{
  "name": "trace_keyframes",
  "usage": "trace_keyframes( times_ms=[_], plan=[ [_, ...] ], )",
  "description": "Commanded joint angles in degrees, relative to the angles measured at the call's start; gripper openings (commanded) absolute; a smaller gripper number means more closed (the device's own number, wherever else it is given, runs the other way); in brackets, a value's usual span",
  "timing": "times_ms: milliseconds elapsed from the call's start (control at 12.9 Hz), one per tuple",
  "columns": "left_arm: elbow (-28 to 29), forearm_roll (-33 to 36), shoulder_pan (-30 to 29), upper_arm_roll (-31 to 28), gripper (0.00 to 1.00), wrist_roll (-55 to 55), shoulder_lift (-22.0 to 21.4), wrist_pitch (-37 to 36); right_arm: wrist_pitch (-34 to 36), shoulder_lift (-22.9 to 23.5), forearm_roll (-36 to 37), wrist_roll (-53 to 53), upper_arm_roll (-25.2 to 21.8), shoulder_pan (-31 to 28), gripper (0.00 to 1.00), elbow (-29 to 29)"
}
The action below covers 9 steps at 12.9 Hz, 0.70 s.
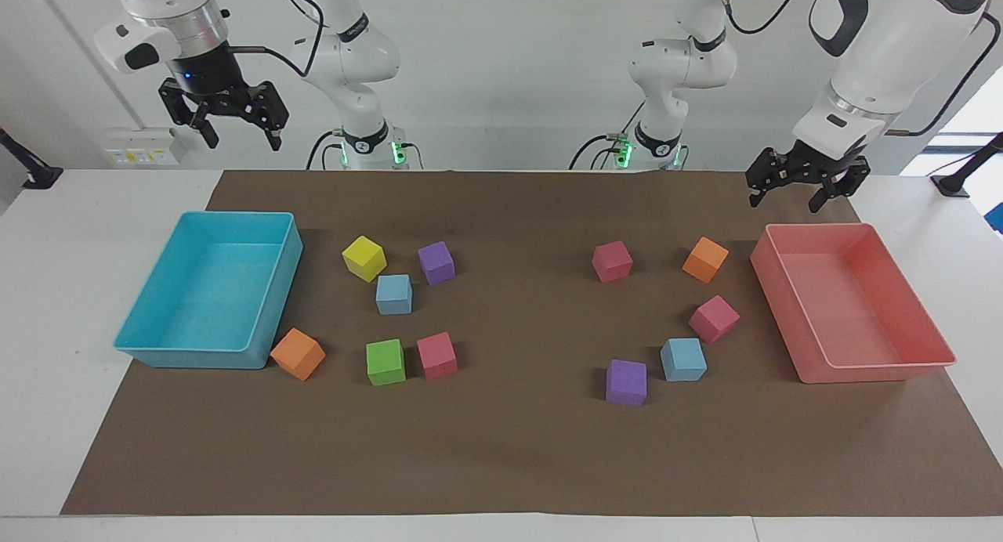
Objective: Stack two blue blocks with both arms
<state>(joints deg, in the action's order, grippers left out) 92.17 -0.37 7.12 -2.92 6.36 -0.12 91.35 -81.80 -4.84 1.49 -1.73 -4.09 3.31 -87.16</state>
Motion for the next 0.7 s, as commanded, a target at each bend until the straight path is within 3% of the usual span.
trace_keyframes(
  times_ms=[0, 619],
  plan=[
    [1.43, 0.64, 0.43, -0.24, 1.0, -0.47, -1.29, 0.67, -0.64, -1.49, 0.18, 1.55, 0.4, -0.33, 1.0, -1.43],
    [1.43, 0.64, 0.43, -0.24, 1.0, -0.56, -1.38, 0.59, -0.9, -2.28, 0.09, 0.94, 0.49, -0.06, 1.0, -3.1]
  ],
)
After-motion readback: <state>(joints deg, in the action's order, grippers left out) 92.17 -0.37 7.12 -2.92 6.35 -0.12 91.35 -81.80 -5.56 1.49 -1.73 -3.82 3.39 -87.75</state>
